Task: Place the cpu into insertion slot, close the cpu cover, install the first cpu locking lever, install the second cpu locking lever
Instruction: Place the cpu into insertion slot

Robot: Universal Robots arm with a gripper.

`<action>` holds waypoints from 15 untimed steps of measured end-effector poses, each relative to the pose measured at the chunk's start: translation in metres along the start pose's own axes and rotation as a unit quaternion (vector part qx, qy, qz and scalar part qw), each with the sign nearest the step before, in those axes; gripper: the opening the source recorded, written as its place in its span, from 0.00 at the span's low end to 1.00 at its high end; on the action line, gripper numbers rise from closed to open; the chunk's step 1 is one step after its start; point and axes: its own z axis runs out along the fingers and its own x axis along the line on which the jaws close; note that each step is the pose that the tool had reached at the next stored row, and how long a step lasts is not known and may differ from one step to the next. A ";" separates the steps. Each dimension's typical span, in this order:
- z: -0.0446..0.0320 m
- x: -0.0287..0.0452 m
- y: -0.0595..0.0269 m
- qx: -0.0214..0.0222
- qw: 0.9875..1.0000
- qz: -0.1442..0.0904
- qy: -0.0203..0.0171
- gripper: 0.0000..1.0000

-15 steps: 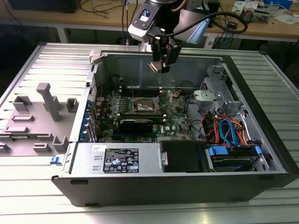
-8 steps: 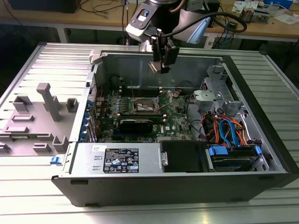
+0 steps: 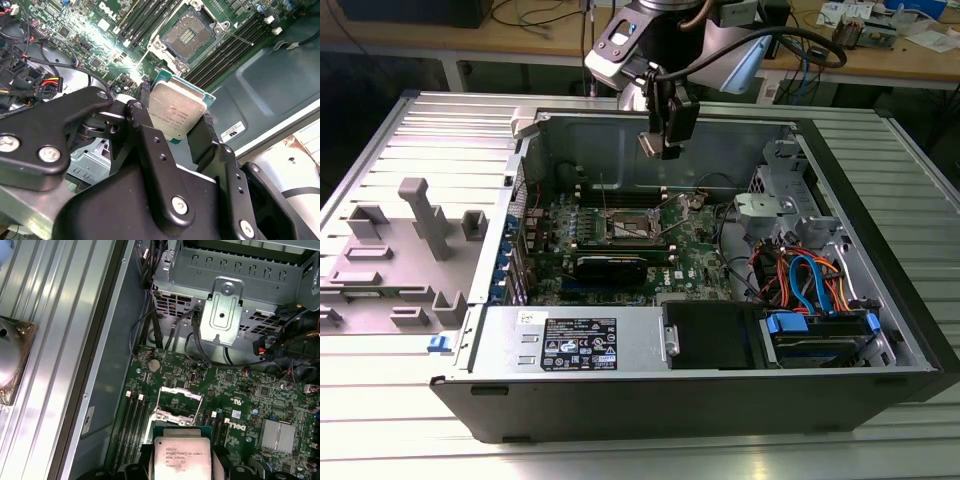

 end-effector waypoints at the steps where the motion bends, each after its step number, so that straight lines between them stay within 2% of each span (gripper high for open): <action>1: 0.0000 0.0000 0.0000 0.000 1.000 0.000 0.000 0.54; 15: 0.0002 0.0000 0.0000 0.000 1.000 0.004 0.000 0.54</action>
